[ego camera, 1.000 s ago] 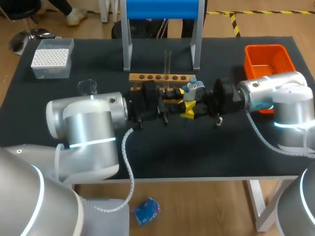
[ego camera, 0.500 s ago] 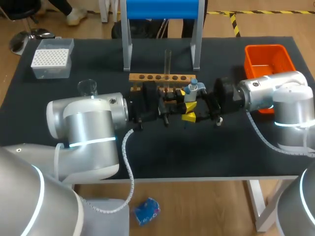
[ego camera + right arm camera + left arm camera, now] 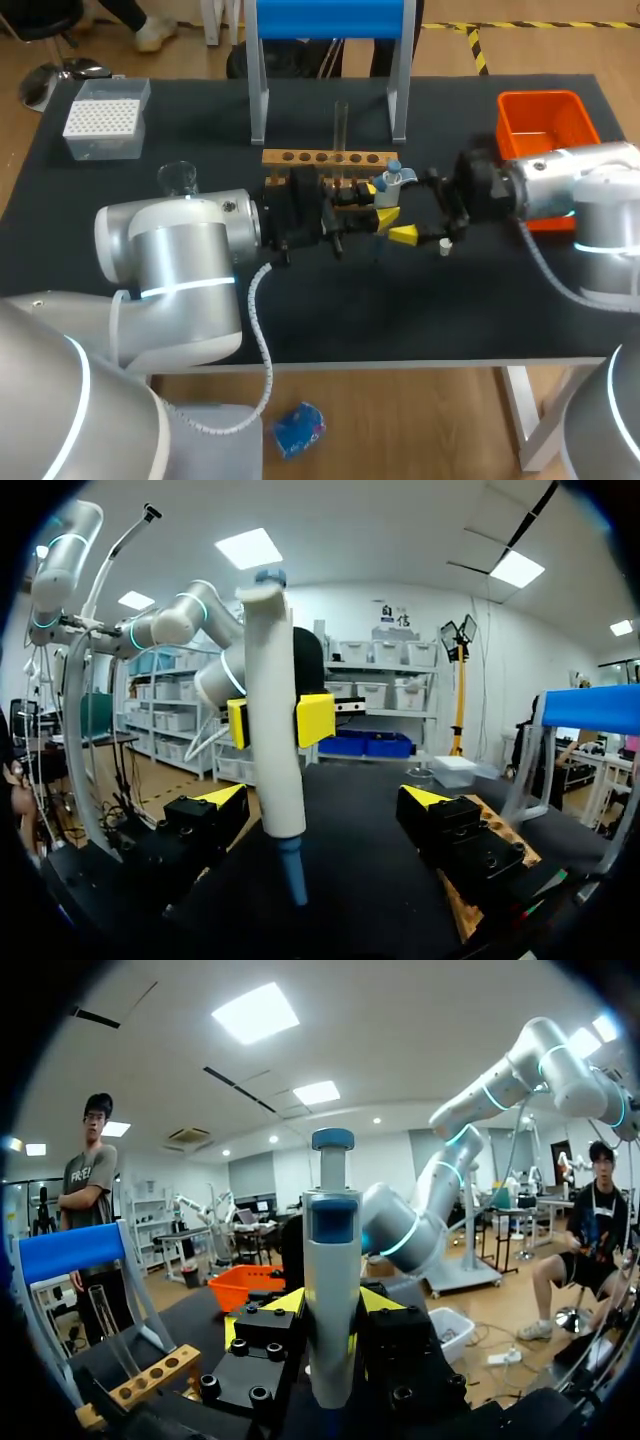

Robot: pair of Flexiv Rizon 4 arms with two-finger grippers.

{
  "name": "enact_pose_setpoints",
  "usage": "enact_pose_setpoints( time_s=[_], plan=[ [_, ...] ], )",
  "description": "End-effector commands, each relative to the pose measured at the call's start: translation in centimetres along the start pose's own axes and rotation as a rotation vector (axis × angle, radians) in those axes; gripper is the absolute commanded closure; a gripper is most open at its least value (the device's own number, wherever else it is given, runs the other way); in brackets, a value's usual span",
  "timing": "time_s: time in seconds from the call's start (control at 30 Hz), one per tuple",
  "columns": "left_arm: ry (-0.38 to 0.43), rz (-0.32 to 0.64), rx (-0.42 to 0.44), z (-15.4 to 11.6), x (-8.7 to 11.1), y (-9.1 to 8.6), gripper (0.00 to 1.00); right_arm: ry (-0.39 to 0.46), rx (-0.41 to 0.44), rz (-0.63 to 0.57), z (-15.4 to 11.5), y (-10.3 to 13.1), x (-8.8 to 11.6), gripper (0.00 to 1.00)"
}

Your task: Invert the test tube, pick up the pipette, mount the tip to pipette, aspirate from beaker and dispense into the tube, eject the tip, return the pipette, and cap with the stopper.

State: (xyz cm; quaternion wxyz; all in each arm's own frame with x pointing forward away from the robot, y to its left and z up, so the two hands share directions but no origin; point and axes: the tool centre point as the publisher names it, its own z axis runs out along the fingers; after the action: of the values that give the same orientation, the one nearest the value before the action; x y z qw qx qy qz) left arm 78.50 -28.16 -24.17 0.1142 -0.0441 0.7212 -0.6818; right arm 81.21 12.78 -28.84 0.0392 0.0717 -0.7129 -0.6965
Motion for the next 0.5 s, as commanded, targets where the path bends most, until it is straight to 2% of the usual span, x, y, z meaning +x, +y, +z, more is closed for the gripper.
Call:
enact_pose_setpoints(
  time_s=[0.03,0.27,0.5],
  plan=[
    [-0.002,0.001,-0.003,0.0,0.1,-0.1,1.00,-0.035,0.016,-0.010,-3.3,1.3,0.9,0.00],
    [-0.002,0.001,-0.003,0.0,0.1,-0.1,1.00,-0.086,0.057,-0.032,-6.3,3.0,-0.2,0.00],
    [-0.002,0.001,-0.003,0.0,0.1,-0.1,1.00,-0.086,0.057,-0.032,-6.3,3.0,-0.2,0.00]
  ],
)
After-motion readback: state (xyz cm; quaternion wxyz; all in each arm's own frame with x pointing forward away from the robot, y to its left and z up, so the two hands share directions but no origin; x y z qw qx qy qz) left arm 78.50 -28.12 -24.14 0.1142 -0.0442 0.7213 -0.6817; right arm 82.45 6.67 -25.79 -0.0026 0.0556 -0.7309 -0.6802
